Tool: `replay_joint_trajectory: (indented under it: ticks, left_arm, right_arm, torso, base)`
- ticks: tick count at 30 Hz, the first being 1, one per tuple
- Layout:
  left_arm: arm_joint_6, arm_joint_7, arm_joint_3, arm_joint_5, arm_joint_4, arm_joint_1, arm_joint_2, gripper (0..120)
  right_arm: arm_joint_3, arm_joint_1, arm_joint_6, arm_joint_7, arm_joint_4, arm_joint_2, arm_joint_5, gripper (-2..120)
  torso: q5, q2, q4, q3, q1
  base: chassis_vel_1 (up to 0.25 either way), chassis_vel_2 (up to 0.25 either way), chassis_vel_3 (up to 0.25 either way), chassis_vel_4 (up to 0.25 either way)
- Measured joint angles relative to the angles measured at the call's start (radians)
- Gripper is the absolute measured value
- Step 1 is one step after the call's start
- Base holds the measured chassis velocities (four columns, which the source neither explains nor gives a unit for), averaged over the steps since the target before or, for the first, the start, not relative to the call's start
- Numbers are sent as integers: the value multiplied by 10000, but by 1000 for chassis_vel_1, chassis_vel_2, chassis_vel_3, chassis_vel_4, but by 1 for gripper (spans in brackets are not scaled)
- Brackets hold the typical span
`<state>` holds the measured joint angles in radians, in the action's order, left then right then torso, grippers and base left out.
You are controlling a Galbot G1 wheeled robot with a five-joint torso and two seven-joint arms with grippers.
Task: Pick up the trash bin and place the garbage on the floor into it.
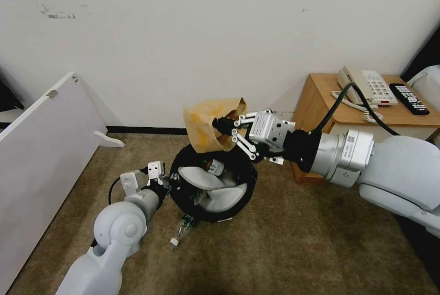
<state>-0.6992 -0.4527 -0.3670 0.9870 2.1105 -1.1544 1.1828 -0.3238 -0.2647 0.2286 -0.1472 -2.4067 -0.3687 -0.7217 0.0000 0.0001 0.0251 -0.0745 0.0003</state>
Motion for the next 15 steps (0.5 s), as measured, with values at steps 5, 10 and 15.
replay_joint_trajectory:
  ticks: [5,10,15]
  left_arm:
    - [-34,-89,-35,219,108,59,-56,1]
    - [-40,-99,-26,245,233,3,7,1]
    - [-47,-82,-49,226,299,-73,83,1]
  right_arm:
    - [44,-537,0,-6,128,10,317,0]
    - [-57,-987,4,-136,377,-147,791,0]
    - [-326,-1218,23,-304,825,-550,1263,0]
  torso:
    - [0,0,-1,0,0]
    - [0,0,0,0,0]
    - [0,0,-1,0,0]
  base:
    - [0,0,0,0]
    - [0,0,0,0]
    - [0,0,0,0]
